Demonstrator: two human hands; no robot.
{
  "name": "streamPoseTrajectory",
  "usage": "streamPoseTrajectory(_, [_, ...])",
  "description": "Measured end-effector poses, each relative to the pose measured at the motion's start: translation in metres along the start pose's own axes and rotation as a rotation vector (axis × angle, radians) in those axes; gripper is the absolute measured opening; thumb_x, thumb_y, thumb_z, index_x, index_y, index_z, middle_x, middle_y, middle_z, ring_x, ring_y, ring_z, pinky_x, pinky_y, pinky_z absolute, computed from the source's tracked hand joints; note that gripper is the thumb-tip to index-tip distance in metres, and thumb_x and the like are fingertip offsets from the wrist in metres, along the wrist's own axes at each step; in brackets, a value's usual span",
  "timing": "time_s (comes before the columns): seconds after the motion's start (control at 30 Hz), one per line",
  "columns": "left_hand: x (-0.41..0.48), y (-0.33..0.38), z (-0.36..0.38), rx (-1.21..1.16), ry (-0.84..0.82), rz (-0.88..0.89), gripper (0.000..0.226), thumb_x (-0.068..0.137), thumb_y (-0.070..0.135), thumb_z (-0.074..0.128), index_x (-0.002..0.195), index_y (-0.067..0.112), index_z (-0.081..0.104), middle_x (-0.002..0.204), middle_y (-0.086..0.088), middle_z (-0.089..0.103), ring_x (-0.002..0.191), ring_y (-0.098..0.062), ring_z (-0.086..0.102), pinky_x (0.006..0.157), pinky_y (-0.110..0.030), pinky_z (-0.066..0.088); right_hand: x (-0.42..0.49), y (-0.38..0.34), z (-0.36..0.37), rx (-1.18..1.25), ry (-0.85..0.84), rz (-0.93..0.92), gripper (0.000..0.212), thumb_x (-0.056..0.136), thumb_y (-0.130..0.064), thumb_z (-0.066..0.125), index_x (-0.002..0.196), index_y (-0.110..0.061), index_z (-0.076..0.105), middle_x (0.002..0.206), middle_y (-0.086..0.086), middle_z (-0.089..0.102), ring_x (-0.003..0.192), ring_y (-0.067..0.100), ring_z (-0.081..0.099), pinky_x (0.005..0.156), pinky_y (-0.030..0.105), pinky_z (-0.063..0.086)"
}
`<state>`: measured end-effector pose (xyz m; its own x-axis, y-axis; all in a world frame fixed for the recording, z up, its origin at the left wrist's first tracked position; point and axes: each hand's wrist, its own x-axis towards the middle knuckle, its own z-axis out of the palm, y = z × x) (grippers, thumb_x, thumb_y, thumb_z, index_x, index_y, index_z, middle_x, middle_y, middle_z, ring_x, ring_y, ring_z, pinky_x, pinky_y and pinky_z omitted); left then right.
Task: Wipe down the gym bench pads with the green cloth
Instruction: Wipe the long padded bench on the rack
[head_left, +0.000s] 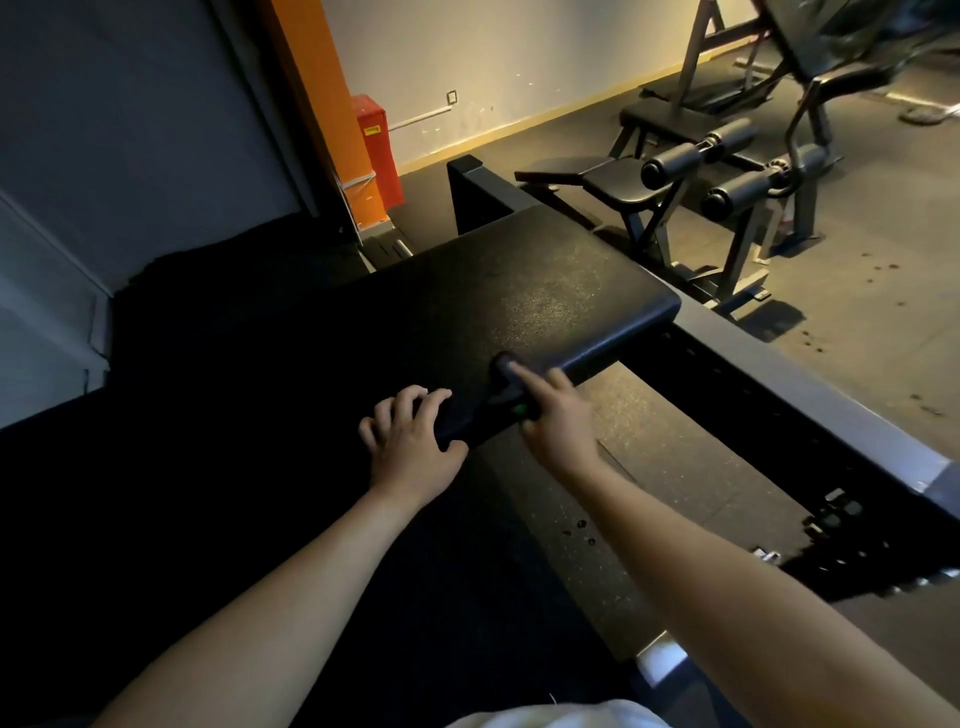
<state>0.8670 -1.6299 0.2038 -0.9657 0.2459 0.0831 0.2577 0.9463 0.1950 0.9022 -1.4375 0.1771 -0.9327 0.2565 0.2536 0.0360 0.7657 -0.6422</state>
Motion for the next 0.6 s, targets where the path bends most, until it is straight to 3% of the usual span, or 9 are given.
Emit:
streamPoseTrajectory(0.07, [0.007, 0.009, 0.001, 0.012, 0.007, 0.034, 0.069, 0.085, 0.044, 0.063, 0.148, 0.036, 0.036, 0.154, 0.004, 0.03, 0.143, -0.023, 0.021, 0.115, -0.047, 0.015, -0.011, -0.007, 0.008, -0.092, -0.114, -0.222, 0.068, 0.087, -0.018, 0.065, 0.148, -0.032, 0.039, 0.12, -0.001, 0.049, 0.094, 0.018, 0.061, 0.083, 0.033, 0.056])
streamPoseTrajectory(0.13, [0.013, 0.018, 0.002, 0.01, -0.004, 0.096, 0.073, 0.086, 0.042, 0.063, 0.151, 0.033, 0.032, 0.157, 0.004, 0.029, 0.146, -0.022, 0.02, 0.118, -0.048, 0.013, -0.01, -0.006, 0.013, -0.142, -0.142, -0.274, 0.064, 0.09, -0.028, 0.065, 0.148, -0.029, 0.04, 0.116, 0.001, 0.05, 0.084, 0.018, 0.061, 0.074, 0.033, 0.056])
streamPoseTrajectory(0.37, [0.044, 0.063, 0.009, -0.048, -0.11, 0.246, 0.082, 0.091, 0.042, 0.059, 0.159, 0.029, 0.015, 0.164, 0.005, 0.021, 0.15, -0.02, 0.015, 0.122, -0.052, 0.013, 0.013, 0.031, -0.001, -0.252, -0.084, -0.157, 0.059, 0.088, -0.038, 0.054, 0.146, -0.032, 0.044, 0.1, -0.002, 0.046, 0.071, 0.011, 0.048, 0.065, 0.034, 0.054])
streamPoseTrajectory(0.5, [0.061, 0.084, 0.012, -0.046, -0.145, 0.292, 0.081, 0.092, 0.045, 0.057, 0.159, 0.032, 0.012, 0.164, 0.005, 0.021, 0.15, -0.021, 0.015, 0.121, -0.054, 0.012, 0.024, 0.054, -0.002, -0.25, -0.026, -0.069, 0.062, 0.09, -0.035, 0.061, 0.147, -0.041, 0.037, 0.113, -0.003, 0.05, 0.087, 0.02, 0.061, 0.073, 0.041, 0.057])
streamPoseTrajectory(0.6, [0.072, 0.094, 0.015, -0.044, -0.152, 0.316, 0.078, 0.093, 0.045, 0.056, 0.158, 0.032, 0.015, 0.164, 0.006, 0.021, 0.149, -0.021, 0.015, 0.121, -0.054, 0.01, 0.033, 0.065, -0.015, -0.179, 0.047, 0.043, 0.061, 0.091, -0.028, 0.065, 0.144, -0.045, 0.041, 0.116, -0.003, 0.051, 0.093, 0.024, 0.061, 0.075, 0.041, 0.055])
